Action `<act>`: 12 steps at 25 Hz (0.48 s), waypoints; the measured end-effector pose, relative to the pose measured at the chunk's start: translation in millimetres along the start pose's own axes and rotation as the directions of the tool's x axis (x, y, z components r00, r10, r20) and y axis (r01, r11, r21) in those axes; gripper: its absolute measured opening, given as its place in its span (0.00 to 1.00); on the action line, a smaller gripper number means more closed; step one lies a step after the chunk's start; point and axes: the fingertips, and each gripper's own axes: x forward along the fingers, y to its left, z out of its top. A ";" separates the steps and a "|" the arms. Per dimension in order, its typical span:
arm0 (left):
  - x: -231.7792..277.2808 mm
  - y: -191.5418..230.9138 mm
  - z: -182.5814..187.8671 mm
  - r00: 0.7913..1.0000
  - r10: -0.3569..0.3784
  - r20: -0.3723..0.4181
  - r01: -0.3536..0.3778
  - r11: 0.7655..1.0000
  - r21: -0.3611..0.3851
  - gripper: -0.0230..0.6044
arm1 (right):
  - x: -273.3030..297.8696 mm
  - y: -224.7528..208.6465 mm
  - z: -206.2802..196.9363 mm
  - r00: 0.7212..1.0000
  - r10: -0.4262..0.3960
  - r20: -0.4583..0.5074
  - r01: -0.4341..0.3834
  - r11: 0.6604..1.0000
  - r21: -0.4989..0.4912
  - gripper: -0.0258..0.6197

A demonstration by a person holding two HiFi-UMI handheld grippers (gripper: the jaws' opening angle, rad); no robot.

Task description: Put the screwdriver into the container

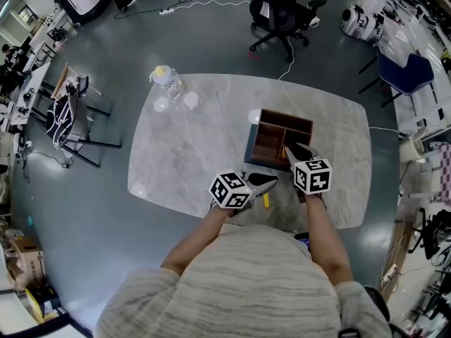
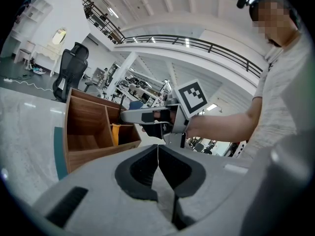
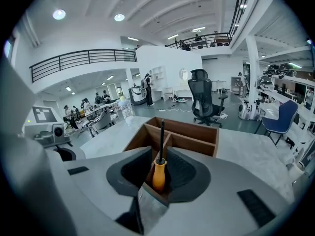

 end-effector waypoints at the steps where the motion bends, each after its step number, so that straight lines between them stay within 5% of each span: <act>1: -0.4 0.2 -0.2 1.000 0.000 0.000 0.000 1.000 0.001 0.06 | -2.3 0.5 1.9 1.000 -0.001 0.008 0.001 1.000 -0.002 0.16; 12: -3.3 -2.4 -0.5 1.000 0.003 -0.003 -0.003 1.000 0.010 0.06 | -32.6 13.3 17.3 0.997 0.004 0.082 -0.005 1.000 0.001 0.16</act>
